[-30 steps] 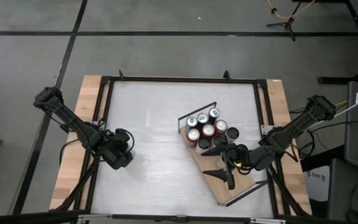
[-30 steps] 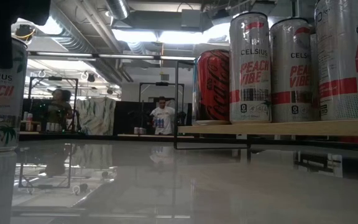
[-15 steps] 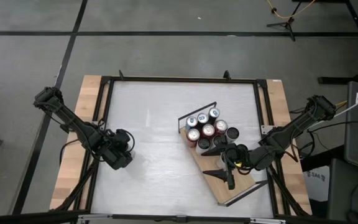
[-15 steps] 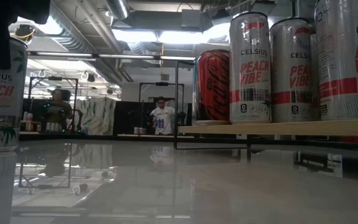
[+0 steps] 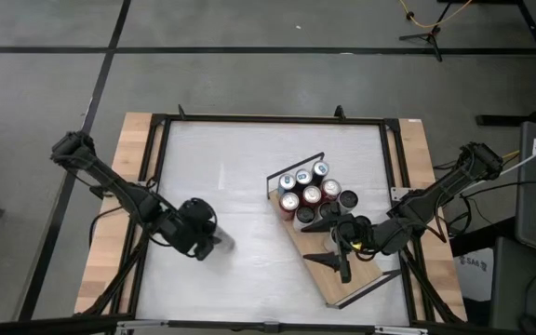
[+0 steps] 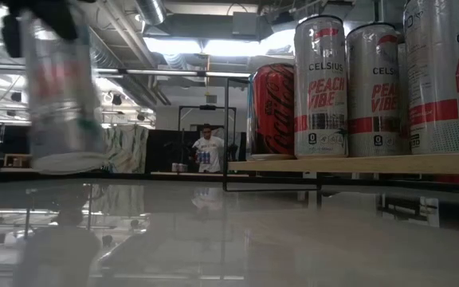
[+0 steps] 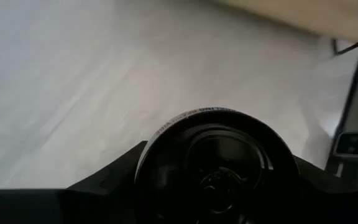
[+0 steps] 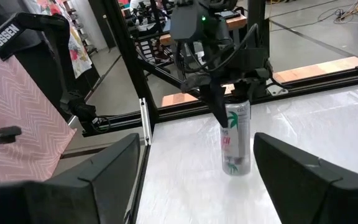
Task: Place canned beverage on shelf
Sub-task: Put the white pink soda can on the shelf aligned with the other white pink soda cans
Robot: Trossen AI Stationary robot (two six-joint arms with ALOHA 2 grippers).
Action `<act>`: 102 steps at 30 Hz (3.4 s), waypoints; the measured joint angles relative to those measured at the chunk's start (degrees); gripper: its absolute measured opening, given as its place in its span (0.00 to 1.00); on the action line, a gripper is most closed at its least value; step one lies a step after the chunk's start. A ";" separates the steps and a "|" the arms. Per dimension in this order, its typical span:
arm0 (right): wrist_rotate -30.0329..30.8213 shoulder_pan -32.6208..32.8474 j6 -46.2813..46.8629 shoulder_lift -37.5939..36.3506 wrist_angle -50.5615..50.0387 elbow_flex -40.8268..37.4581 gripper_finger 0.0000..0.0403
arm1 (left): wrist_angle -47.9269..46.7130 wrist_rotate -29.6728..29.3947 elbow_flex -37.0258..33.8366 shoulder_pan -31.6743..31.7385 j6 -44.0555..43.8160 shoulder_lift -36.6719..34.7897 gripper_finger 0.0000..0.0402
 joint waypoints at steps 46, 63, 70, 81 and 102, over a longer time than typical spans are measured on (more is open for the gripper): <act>1.27 0.00 0.02 0.00 -0.39 -0.02 0.76 | -7.14 13.99 41.48 9.93 34.18 40.72 0.73; 1.25 0.00 0.02 0.00 -0.37 -0.02 0.76 | -7.17 13.99 41.48 10.06 34.48 40.72 0.76; 1.22 0.00 0.02 0.00 -0.36 -0.01 0.76 | -7.08 13.99 41.48 10.06 34.54 40.72 0.76; 1.22 0.00 0.02 0.00 -0.37 0.00 0.76 | -6.13 13.05 41.46 10.06 33.03 40.72 0.76; 1.09 0.00 0.02 0.00 -0.39 -0.02 0.76 | -4.69 17.39 41.38 10.75 32.33 40.72 0.76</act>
